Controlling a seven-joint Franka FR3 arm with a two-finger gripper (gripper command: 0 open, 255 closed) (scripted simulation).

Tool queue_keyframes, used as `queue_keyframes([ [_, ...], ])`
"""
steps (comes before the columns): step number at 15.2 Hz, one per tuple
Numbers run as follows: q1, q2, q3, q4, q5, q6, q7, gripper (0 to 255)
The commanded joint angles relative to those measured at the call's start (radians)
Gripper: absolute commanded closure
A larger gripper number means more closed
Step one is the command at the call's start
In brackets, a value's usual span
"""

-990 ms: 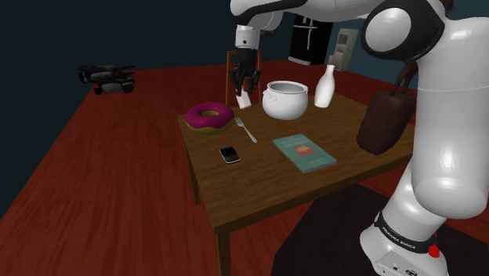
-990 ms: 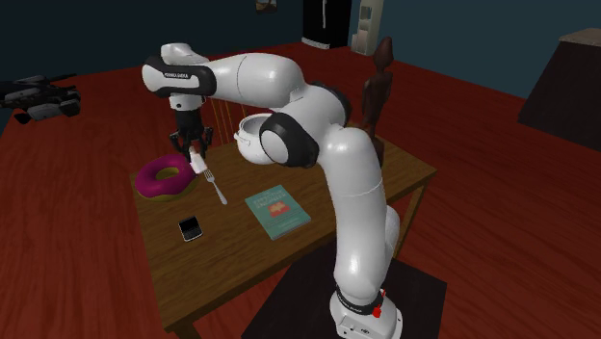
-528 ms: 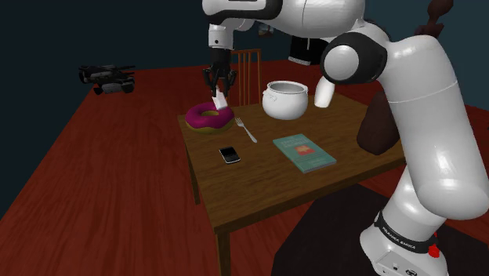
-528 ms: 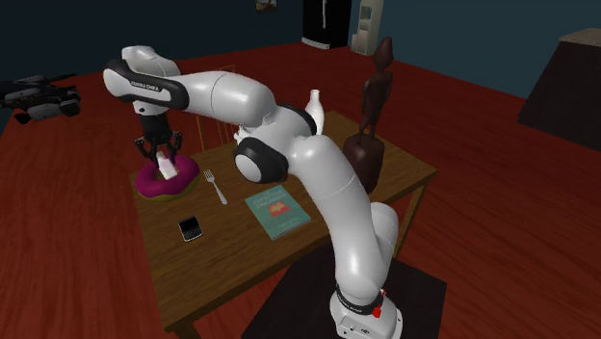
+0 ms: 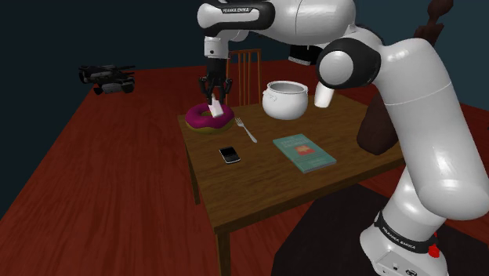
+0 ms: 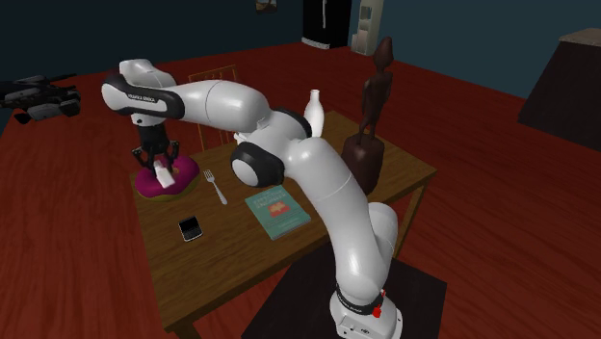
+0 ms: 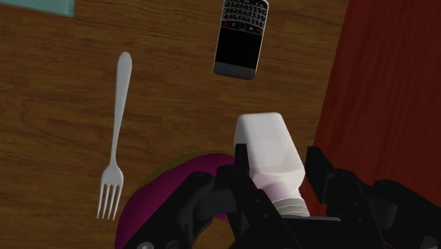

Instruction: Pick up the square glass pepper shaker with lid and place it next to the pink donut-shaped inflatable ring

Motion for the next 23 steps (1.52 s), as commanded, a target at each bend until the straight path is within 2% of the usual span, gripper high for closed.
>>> queue_keyframes([
  [1, 0.002, -0.006, -0.001, -0.035, 0.000, 0.029, -0.007, 255],
  [11, 0.014, -0.016, -0.002, -0.185, 0.002, 0.166, -0.035, 255],
  [23, 0.020, 0.011, 0.001, -0.295, 0.011, 0.300, -0.064, 255],
])
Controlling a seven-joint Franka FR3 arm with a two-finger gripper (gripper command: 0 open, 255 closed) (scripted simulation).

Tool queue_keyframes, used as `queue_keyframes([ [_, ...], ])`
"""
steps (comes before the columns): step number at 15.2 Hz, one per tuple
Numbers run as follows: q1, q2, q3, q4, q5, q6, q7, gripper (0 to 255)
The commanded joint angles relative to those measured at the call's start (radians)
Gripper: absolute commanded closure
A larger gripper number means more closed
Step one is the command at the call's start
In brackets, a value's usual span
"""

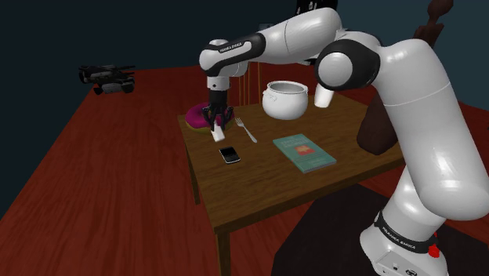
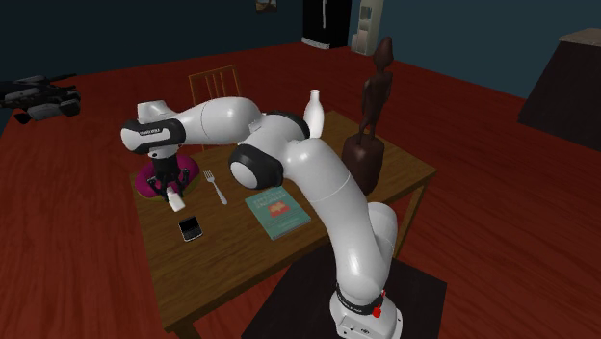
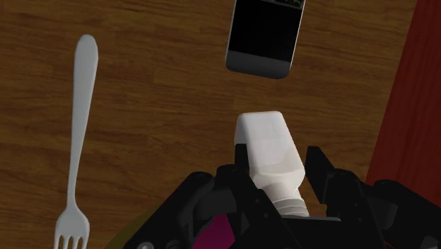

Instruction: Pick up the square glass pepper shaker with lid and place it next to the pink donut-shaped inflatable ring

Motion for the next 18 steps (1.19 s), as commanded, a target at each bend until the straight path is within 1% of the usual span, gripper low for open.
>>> queue_keyframes([
  [1, 0.001, 0.003, 0.001, -0.003, 0.001, 0.006, 0.000, 255],
  [7, 0.001, 0.003, 0.001, -0.002, 0.001, 0.006, 0.000, 255],
  [8, 0.001, 0.003, 0.001, -0.002, 0.001, 0.006, 0.000, 0],
  [13, 0.001, 0.003, 0.001, -0.002, 0.001, 0.006, 0.000, 0],
  [17, -0.019, 0.006, -0.004, 0.128, -0.006, -0.120, 0.012, 0],
  [18, -0.019, 0.006, -0.004, 0.128, -0.006, -0.120, 0.012, 0],
])
